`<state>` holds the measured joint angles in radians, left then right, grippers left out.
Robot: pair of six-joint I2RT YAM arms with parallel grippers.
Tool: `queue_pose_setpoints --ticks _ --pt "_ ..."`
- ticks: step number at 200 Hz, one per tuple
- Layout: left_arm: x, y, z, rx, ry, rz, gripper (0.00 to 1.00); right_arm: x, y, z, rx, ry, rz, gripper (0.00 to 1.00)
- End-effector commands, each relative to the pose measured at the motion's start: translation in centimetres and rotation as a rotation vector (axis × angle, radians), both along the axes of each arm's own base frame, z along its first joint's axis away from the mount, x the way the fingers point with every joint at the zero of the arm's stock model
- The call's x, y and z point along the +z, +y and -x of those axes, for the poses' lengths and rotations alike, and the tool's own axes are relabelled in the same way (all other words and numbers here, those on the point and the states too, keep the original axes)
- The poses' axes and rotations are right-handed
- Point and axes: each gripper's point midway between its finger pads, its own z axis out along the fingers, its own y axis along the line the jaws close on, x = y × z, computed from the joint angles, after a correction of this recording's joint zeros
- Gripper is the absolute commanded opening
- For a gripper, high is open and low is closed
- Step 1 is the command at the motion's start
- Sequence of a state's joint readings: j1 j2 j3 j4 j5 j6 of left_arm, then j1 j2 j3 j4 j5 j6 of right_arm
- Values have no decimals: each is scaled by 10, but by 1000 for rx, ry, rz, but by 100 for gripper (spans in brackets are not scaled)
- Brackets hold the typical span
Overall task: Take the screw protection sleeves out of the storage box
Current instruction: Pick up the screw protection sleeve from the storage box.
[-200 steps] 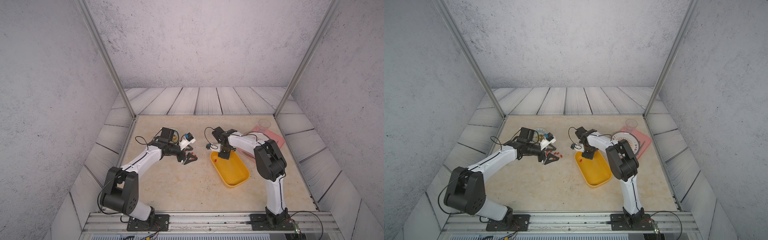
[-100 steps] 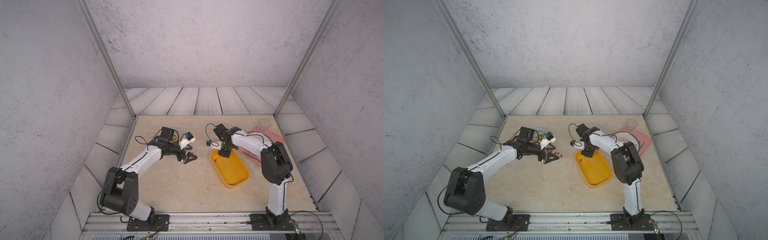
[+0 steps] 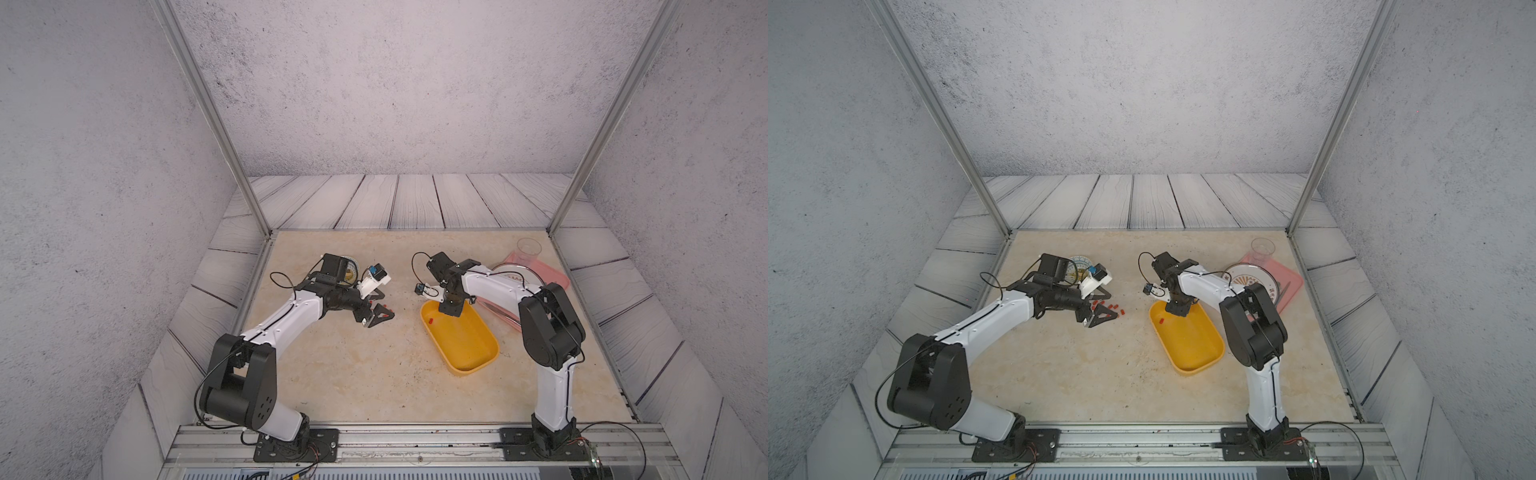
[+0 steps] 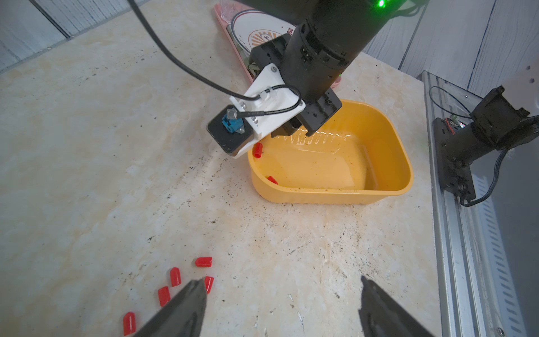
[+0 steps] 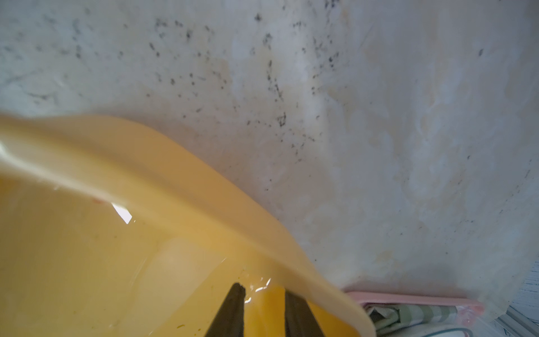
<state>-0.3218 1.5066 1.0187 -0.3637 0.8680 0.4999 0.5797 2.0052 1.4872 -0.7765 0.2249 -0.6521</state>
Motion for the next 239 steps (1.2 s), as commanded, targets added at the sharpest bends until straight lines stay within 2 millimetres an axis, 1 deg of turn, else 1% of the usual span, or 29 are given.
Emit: queue_pose_setpoints --ticks 1,39,53,70,99,113,137,172,195,224,239 --pt "13 -3 3 -23 -24 18 86 -23 -3 -1 17 26 53 29" --pt "14 -3 4 -26 -25 20 86 -39 -10 0 25 33 97 29" --pt "13 -3 5 -26 -23 21 86 -44 -12 4 24 54 109 29" --pt "14 -3 5 -27 -24 22 86 -47 -14 10 18 80 107 27" --pt "13 -3 4 -28 -27 22 86 -41 -8 16 -1 102 61 12" --pt "14 -3 4 -29 -26 22 86 -35 -3 18 -14 113 26 7" --pt "13 -3 5 -27 -24 20 86 -21 4 17 -32 106 -22 3" --pt "15 -1 1 0 -24 14 86 11 10 18 -87 123 -135 0" --pt "17 0 -3 19 -17 13 87 28 15 28 -96 157 -210 0" --pt "19 5 -9 54 -13 1 87 45 18 38 -96 175 -266 0" --pt "22 10 -13 80 -10 -4 87 60 24 46 -73 192 -317 0"
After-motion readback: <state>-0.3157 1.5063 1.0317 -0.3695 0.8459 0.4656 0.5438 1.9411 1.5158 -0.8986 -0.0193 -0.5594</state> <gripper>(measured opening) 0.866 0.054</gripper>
